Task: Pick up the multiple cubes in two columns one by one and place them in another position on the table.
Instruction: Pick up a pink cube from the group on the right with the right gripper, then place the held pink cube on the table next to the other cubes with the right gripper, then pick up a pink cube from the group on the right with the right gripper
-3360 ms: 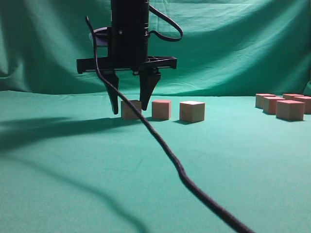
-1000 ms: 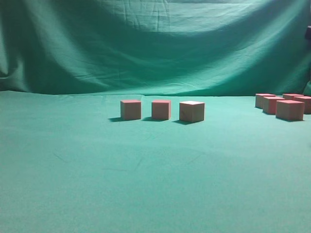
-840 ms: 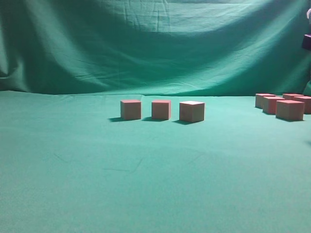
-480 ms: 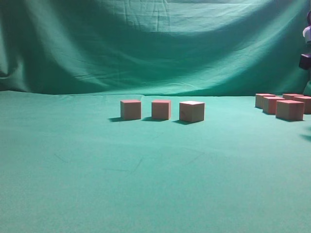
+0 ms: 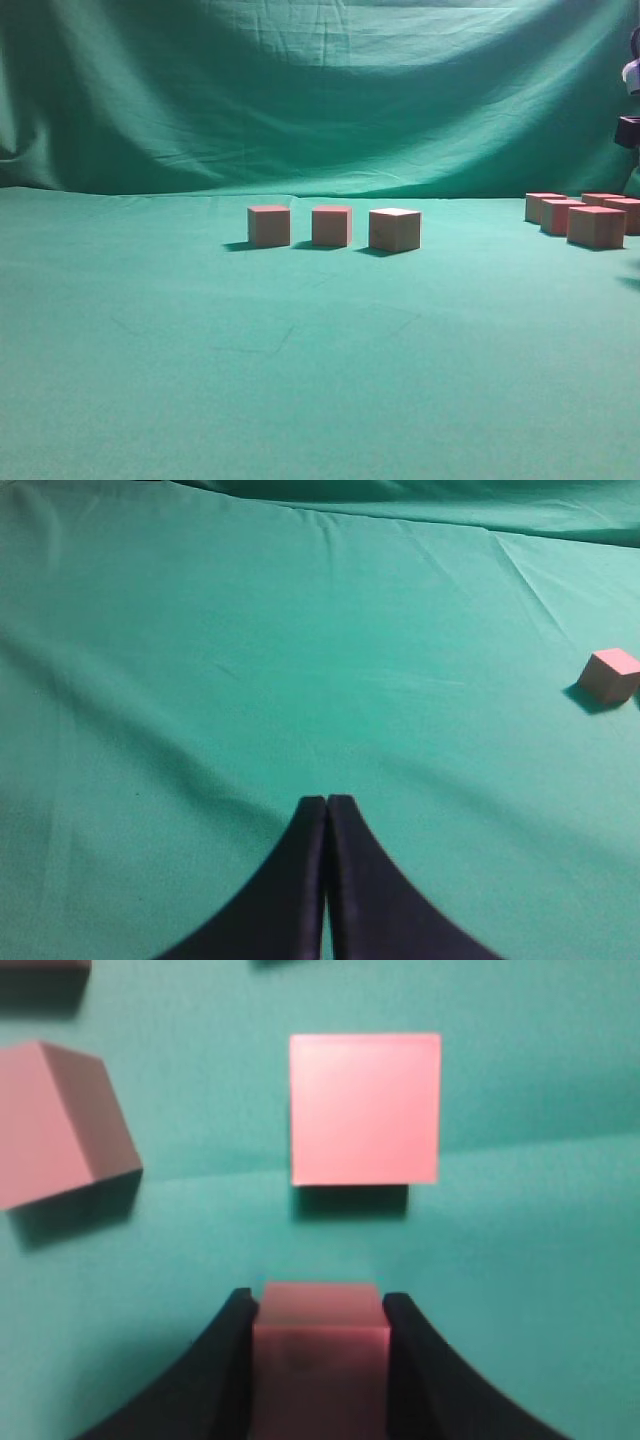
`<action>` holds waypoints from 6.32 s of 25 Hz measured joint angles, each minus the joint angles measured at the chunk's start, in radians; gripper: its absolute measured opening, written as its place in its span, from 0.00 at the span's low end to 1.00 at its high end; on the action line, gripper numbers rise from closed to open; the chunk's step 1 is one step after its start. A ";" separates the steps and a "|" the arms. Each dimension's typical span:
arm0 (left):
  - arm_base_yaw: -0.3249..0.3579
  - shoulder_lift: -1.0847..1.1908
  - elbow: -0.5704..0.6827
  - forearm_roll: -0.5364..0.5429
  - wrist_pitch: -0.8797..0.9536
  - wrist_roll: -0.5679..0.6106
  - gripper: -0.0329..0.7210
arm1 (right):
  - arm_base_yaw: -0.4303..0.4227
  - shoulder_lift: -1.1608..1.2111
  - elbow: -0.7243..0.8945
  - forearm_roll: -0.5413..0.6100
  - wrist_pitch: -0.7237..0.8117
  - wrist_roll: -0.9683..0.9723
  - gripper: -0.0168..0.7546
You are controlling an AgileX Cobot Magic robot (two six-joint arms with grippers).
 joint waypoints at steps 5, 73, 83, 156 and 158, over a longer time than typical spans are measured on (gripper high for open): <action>0.000 0.000 0.000 0.000 0.000 0.000 0.04 | 0.008 0.000 -0.126 0.047 0.209 -0.020 0.37; 0.000 0.000 0.000 0.000 0.000 0.000 0.04 | 0.762 0.504 -0.936 -0.014 0.435 0.441 0.37; 0.000 0.000 0.000 0.000 0.000 0.000 0.04 | 0.762 0.512 -0.938 -0.022 0.435 0.442 0.37; 0.000 0.000 0.000 0.000 0.000 0.000 0.04 | 0.160 0.053 -0.155 -0.034 -0.022 -0.057 0.77; 0.000 0.000 0.000 0.000 0.000 0.000 0.04 | 0.160 0.083 -0.155 -0.034 -0.049 -0.058 0.77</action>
